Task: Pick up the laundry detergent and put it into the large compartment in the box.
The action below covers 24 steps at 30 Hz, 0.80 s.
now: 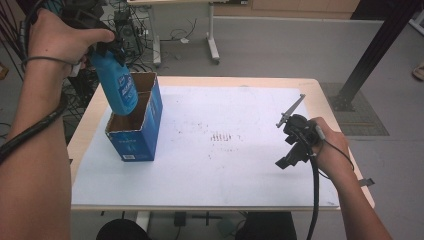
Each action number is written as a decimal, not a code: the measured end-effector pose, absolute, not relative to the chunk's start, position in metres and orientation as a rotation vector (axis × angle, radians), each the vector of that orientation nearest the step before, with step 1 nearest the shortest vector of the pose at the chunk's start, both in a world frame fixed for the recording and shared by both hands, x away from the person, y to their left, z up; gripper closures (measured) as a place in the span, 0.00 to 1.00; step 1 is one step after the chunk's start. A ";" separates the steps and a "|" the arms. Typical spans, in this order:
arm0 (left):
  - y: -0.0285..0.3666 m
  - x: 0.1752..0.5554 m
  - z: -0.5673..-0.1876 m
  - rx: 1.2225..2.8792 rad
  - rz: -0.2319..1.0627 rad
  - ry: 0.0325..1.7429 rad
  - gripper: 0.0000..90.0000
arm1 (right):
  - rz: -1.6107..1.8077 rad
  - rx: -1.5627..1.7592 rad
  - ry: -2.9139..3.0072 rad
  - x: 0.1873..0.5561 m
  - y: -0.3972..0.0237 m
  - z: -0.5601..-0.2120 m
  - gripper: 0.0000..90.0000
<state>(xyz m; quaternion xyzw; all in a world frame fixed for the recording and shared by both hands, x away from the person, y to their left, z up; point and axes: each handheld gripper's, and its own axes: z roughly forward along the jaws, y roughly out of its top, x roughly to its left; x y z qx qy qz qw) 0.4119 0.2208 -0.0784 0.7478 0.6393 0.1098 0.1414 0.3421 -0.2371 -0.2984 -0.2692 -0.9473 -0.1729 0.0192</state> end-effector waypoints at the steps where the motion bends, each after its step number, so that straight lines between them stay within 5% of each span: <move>1: 0.221 0.412 -0.079 2.167 0.316 1.845 0.42 | -0.538 -0.835 -2.938 0.342 -0.237 -0.299 0.02; 24: 0.221 0.416 -0.109 2.186 0.290 1.838 0.42 | -0.519 -0.843 -2.934 0.343 -0.238 -0.302 0.02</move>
